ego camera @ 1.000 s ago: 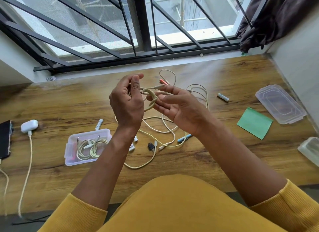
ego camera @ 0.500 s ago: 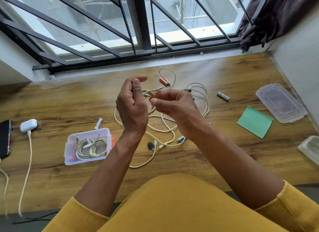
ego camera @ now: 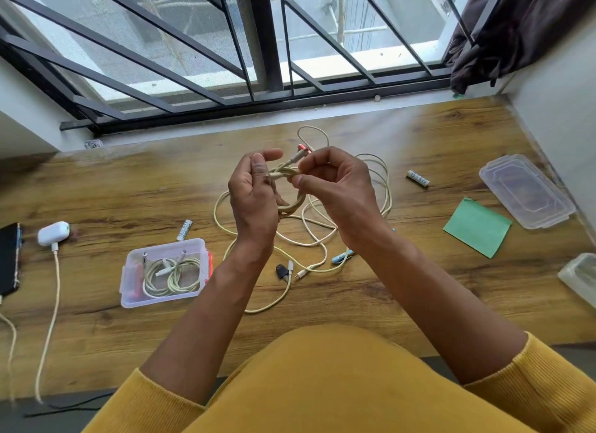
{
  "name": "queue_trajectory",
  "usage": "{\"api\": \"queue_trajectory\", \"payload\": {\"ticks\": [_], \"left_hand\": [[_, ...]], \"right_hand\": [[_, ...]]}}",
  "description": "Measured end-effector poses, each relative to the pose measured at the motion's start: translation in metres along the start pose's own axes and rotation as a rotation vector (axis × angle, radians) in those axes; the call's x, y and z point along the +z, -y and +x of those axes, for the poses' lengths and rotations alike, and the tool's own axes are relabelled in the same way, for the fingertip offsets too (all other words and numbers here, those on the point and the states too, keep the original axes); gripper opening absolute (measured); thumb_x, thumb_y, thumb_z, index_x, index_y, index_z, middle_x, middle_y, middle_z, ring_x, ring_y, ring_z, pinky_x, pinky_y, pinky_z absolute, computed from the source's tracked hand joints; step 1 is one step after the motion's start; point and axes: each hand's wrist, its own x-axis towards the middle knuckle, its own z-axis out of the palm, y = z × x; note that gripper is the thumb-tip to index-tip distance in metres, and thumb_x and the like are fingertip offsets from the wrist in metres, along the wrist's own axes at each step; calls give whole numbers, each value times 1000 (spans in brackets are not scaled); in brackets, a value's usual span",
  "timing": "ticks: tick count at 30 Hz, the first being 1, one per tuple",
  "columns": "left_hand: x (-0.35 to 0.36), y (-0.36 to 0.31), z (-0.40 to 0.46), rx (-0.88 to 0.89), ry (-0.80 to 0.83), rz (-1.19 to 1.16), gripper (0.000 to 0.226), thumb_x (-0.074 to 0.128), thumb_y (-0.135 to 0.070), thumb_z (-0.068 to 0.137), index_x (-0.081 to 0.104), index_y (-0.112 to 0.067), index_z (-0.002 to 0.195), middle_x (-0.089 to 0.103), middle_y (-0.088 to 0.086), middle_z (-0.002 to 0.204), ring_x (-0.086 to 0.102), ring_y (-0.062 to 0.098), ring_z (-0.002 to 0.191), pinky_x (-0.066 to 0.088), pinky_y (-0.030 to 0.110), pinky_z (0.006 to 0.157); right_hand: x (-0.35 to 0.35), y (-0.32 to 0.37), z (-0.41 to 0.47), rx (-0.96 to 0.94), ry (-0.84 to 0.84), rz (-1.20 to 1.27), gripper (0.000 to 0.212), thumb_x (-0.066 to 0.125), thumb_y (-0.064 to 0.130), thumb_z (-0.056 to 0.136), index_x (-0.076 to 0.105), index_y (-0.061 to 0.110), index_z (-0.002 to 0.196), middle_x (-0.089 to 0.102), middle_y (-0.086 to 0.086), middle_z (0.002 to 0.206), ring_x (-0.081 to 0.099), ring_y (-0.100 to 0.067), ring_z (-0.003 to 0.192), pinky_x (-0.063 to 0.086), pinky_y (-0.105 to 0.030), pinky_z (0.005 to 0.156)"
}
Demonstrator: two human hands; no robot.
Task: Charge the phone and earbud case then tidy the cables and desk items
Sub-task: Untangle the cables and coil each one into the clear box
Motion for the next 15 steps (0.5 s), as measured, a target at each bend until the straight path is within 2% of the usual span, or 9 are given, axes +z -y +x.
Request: {"api": "queue_trajectory", "payload": {"ticks": [2,4,9,11,13,15], "left_hand": [[0,-1,0,-34,10,-16,36,37,-26,117,71,-17,111,53,-13,55,43,6,49,43,24,48],[-1,-2,-1,-28,19,-24,36,38,-27,117,72,-19,108,53,-14,53,42,8,49,42,27,48],[-3,-6,-3,38,81,-24,42,41,-37,115,78,-26,97,61,-16,54,52,3,46,44,22,46],[-3,-5,-3,52,83,-23,41,44,-36,114,78,-25,96,63,-16,55,55,2,45,44,20,45],[-5,-3,-3,64,62,-5,40,46,-36,114,78,-21,94,62,-15,54,55,4,44,44,22,44],[-7,-1,-3,80,27,30,41,49,-39,112,79,-19,91,62,-13,54,56,7,43,45,24,44]], "right_hand": [[-1,0,-1,-5,36,32,20,79,-8,85,68,6,94,71,-19,89,70,-27,86,60,-32,78],[-2,0,-1,4,66,80,20,76,-9,86,67,6,95,71,-19,92,71,-30,88,60,-33,80],[-2,-2,0,50,-2,19,24,79,-5,85,71,3,107,76,-27,97,75,-38,91,61,-48,89],[-2,-2,0,55,-27,-1,22,80,-5,85,75,6,104,77,-24,98,76,-30,88,63,-43,84],[-1,-3,-1,42,-17,6,18,79,-6,85,77,3,101,79,-17,97,75,-20,84,60,-29,76],[1,-5,-3,34,-11,16,14,79,-7,86,79,1,97,80,-10,90,73,-13,78,56,-21,72]]}}
